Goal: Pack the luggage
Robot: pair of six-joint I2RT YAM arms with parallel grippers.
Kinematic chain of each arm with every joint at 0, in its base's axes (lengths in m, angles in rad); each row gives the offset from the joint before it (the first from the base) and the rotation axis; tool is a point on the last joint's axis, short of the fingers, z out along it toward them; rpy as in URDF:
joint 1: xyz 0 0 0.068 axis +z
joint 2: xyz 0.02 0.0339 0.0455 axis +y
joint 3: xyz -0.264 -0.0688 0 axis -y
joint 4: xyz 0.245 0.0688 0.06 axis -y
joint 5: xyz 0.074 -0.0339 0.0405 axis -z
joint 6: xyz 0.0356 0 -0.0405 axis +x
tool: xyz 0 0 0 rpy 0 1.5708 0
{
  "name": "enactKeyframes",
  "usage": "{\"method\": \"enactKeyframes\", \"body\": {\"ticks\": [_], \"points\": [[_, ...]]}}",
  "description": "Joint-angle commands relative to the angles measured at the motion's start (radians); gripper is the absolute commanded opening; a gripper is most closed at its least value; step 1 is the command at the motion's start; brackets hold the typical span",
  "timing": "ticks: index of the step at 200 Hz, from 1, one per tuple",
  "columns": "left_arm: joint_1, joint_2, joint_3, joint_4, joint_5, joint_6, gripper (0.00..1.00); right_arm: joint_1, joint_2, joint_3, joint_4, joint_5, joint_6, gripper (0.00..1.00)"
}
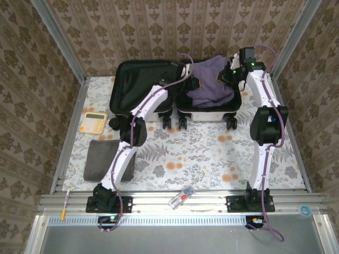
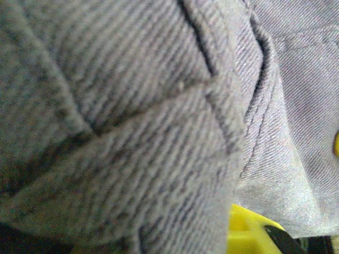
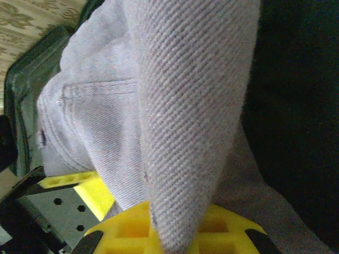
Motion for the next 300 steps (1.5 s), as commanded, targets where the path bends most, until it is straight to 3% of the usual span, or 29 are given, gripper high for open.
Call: {"method": "enactKeyframes", "body": {"ticks": [1,12,22,30,43,59,91,167,210,263,300], "points": [[0.025,-0.010,0.033,0.097,0.019,-0.021,0.02,-0.018,0.073,0.102,-0.051,-0.038,0.008,0.00],[0.035,-0.024,0.033,0.070,0.023,-0.012,0.16,-0.029,0.126,0.167,-0.082,-0.034,0.007,0.00],[0.046,-0.046,0.032,0.022,0.018,0.004,0.42,-0.037,0.170,0.230,-0.108,-0.032,0.008,0.00],[0.056,-0.073,0.025,-0.024,0.009,0.023,0.57,-0.044,0.214,0.288,-0.132,-0.030,0.011,0.10],[0.071,-0.129,-0.003,-0.092,-0.022,0.062,0.69,-0.053,0.275,0.379,-0.163,-0.025,0.011,0.31],[0.085,-0.209,-0.052,-0.158,-0.066,0.112,0.75,-0.062,0.321,0.451,-0.175,-0.015,0.013,0.46],[0.092,-0.332,-0.118,-0.255,-0.125,0.188,0.78,-0.073,0.311,0.465,-0.156,-0.024,0.019,0.59],[0.081,-0.536,-0.325,-0.340,-0.212,0.257,0.78,-0.042,0.154,0.356,-0.175,0.060,-0.051,0.61],[0.083,-0.683,-0.561,-0.287,-0.255,0.268,0.78,0.004,0.062,0.228,-0.135,0.150,-0.076,0.61],[0.082,-0.900,-0.906,-0.212,-0.315,0.239,0.78,0.029,0.086,0.174,-0.080,0.204,-0.042,0.62],[0.080,-1.042,-1.090,-0.279,-0.400,0.230,0.78,0.030,0.120,0.125,-0.012,0.275,-0.023,0.67]]}}
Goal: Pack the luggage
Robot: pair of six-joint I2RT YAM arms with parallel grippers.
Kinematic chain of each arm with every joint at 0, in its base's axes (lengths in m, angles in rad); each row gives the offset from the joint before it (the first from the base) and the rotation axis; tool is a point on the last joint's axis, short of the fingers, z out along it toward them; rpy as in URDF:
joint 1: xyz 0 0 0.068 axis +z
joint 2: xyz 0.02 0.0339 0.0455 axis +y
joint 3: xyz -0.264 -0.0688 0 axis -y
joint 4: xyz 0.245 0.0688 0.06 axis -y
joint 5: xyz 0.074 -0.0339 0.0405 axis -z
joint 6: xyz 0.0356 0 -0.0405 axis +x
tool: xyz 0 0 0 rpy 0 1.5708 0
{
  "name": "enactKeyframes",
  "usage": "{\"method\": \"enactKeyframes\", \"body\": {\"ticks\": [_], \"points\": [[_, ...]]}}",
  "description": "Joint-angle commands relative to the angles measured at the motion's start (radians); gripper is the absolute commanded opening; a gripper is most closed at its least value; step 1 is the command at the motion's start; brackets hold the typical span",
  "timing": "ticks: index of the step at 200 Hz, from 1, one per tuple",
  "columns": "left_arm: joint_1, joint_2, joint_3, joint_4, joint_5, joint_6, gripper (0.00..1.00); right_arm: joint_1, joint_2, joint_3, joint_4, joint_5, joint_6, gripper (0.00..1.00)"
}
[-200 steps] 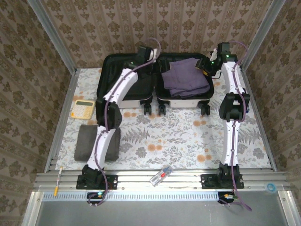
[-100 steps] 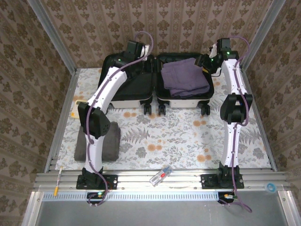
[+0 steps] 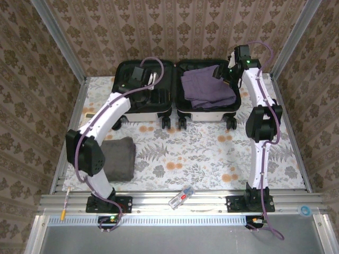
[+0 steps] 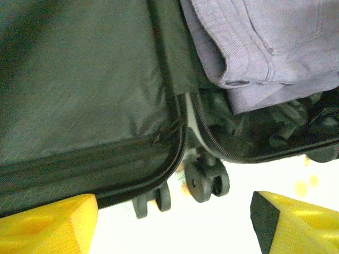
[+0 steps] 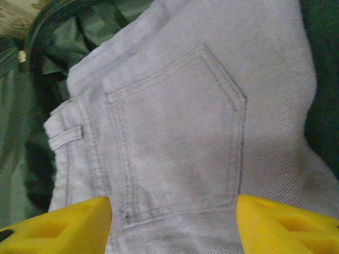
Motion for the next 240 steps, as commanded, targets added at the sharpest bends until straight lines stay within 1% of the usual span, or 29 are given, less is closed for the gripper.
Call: {"method": "enactKeyframes", "body": {"ticks": [1,39,68,95,130,151,174,200,220,240], "points": [[0.000,-0.087,-0.094,-0.038,-0.083,-0.009,0.78,-0.002,0.035,-0.024,0.061,0.081,0.021,0.67],[-0.002,-0.240,-0.267,-0.146,-0.183,-0.071,0.78,-0.002,0.088,-0.006,0.058,0.092,0.015,0.69],[-0.001,-0.322,-0.374,-0.225,-0.243,-0.111,0.78,-0.002,0.098,0.038,0.025,0.083,0.011,0.71],[-0.001,-0.363,-0.438,-0.281,-0.279,-0.144,0.78,-0.003,0.060,0.049,0.007,0.072,-0.006,0.73],[-0.001,-0.387,-0.500,-0.330,-0.298,-0.179,0.79,0.001,-0.040,0.008,0.009,0.031,-0.019,0.73],[-0.007,-0.386,-0.525,-0.363,-0.320,-0.202,0.80,0.008,-0.130,-0.080,0.039,0.012,-0.032,0.73],[-0.022,-0.387,-0.556,-0.399,-0.351,-0.240,0.80,0.016,-0.243,-0.218,0.091,-0.006,-0.040,0.74],[-0.059,-0.395,-0.603,-0.405,-0.336,-0.274,0.81,0.028,-0.366,-0.396,0.168,-0.032,-0.031,0.75],[-0.094,-0.384,-0.643,-0.400,-0.315,-0.301,0.81,0.042,-0.433,-0.489,0.192,-0.033,-0.033,0.75],[-0.133,-0.356,-0.674,-0.415,-0.326,-0.337,0.81,0.058,-0.493,-0.584,0.220,-0.039,-0.025,0.76]]}}
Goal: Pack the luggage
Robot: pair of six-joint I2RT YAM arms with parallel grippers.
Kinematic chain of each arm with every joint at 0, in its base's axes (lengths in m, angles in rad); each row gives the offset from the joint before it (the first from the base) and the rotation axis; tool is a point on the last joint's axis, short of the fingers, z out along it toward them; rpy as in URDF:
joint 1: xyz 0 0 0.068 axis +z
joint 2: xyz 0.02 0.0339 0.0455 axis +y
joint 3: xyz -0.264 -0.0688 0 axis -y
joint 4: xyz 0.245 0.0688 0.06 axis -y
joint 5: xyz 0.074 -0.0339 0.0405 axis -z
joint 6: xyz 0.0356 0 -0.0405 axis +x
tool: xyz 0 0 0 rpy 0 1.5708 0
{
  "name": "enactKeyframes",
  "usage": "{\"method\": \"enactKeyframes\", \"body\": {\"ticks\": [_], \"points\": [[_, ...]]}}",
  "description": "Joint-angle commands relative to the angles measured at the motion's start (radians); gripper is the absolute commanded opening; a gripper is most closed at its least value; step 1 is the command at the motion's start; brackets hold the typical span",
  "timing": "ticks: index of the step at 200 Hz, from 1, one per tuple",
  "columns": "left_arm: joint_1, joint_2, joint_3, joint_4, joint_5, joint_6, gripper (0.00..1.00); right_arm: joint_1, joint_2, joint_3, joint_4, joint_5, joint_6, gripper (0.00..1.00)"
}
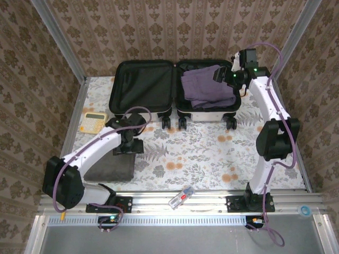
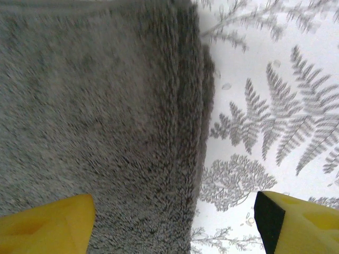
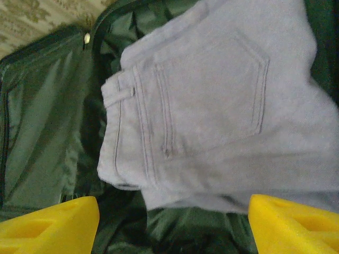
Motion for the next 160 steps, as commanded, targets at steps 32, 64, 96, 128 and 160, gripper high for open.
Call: {"method": "enactKeyframes", "body": {"ticks": [32,64,96,128,160], "points": [[-0.073,0.070,-0.074,-0.037,-0.036,-0.117,0.82,0.052,-0.146,-0.251,0.095,-0.021,0.004,0.76],[-0.075,0.125,-0.110,0.060,0.013,-0.116,0.84,0.082,-0.194,-0.377,0.155,0.000,0.001,0.77],[-0.079,0.191,-0.130,0.119,0.022,-0.111,0.77,0.087,-0.230,-0.456,0.195,-0.004,0.003,0.76],[-0.095,0.221,-0.138,0.219,0.080,-0.102,0.64,0.088,-0.271,-0.513,0.218,0.006,-0.002,0.76],[-0.130,0.267,-0.101,0.278,0.120,-0.099,0.58,0.088,-0.280,-0.523,0.212,0.006,-0.008,0.75]]}}
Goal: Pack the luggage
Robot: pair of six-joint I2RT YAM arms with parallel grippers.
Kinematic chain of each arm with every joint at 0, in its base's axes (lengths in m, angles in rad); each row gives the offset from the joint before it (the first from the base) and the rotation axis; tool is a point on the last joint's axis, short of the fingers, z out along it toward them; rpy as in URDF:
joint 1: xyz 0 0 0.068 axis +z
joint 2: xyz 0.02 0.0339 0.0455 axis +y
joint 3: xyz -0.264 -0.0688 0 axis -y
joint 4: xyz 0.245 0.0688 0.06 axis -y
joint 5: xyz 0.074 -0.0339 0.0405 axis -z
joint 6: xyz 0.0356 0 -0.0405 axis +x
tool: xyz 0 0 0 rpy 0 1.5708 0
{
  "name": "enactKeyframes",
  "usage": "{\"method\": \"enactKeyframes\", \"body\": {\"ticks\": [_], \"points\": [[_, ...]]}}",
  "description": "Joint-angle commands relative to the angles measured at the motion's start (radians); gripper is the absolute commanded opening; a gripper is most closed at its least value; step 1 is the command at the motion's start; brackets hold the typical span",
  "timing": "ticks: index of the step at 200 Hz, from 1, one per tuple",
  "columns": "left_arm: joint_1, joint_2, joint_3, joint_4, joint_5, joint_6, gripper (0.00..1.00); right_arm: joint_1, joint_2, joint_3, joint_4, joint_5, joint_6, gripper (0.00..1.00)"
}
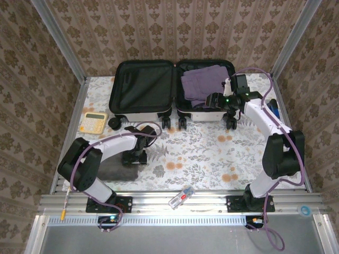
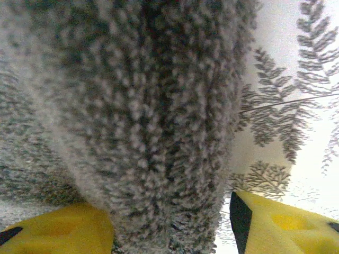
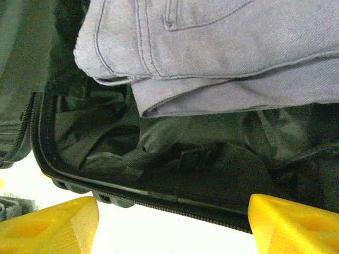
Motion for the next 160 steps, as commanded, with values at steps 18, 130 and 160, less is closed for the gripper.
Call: {"method": "enactKeyframes", "body": {"ticks": [18,130,160], "points": [[-0.054,0.065,0.062,0.145,0.115,0.000,0.58,0.000,-0.046,-0.018,0.022,0.012,-0.014,0.75],[-0.115,-0.062,0.300,0.115,0.168,0.041,0.75,0.013,-0.139,-0.061,-0.006,-0.018,-0.031,0.75],[-0.038,-0.232,0.198,0.096,0.187,0.031,0.77,0.068,-0.173,-0.095,0.006,-0.014,-0.028,0.76]]}}
